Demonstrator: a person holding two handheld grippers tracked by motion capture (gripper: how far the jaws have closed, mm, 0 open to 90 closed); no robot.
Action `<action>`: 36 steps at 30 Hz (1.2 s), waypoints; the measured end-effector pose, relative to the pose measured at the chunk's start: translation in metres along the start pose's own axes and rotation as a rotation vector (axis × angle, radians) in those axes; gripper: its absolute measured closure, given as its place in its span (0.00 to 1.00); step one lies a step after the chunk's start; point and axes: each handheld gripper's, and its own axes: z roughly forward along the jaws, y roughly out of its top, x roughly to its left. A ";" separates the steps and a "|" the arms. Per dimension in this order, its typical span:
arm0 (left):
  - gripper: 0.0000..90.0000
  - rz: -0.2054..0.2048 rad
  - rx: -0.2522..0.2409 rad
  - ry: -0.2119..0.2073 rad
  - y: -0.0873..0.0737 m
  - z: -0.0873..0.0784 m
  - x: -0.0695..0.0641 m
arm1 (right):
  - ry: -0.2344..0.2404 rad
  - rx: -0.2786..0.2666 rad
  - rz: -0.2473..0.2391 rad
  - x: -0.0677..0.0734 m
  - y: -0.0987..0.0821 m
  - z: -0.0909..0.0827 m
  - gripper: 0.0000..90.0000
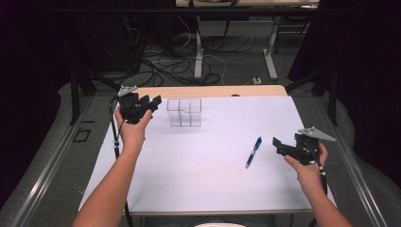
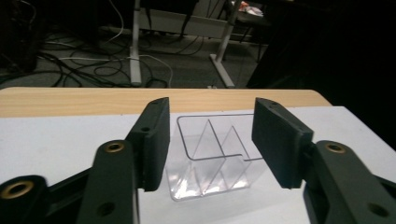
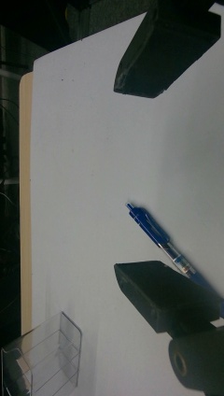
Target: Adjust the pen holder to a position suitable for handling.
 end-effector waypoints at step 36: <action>1.00 0.021 0.170 0.080 0.005 0.079 0.011 | 0.009 0.003 0.015 -0.001 -0.002 0.002 0.16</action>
